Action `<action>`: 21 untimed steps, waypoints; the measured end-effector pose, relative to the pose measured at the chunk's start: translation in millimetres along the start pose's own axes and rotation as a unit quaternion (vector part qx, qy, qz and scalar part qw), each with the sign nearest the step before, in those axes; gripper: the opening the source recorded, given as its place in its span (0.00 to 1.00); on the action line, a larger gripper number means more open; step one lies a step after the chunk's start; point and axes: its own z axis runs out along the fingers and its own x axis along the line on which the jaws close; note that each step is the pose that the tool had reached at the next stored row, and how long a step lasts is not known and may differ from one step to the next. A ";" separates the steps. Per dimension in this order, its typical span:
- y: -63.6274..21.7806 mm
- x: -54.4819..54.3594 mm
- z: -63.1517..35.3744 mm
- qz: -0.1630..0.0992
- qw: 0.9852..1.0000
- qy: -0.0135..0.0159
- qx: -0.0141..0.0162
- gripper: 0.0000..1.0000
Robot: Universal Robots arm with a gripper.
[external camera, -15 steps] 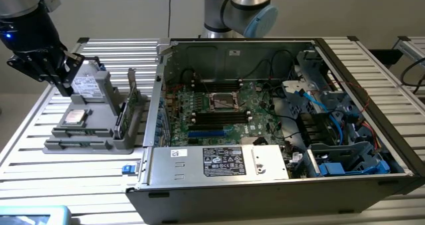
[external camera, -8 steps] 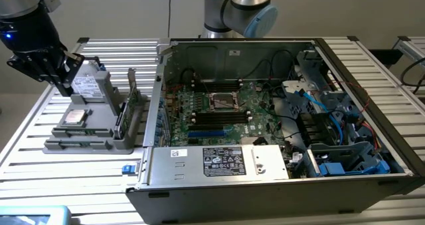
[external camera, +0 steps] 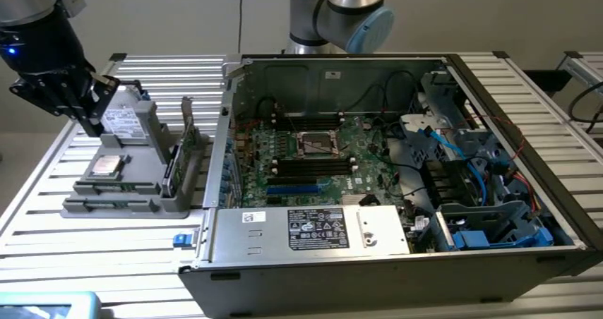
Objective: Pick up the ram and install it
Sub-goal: 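Pick up the ram and move it above insertion slot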
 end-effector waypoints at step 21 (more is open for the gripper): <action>0.0 0.2 0.3 -0.183 0.983 0.004 0.002 0.11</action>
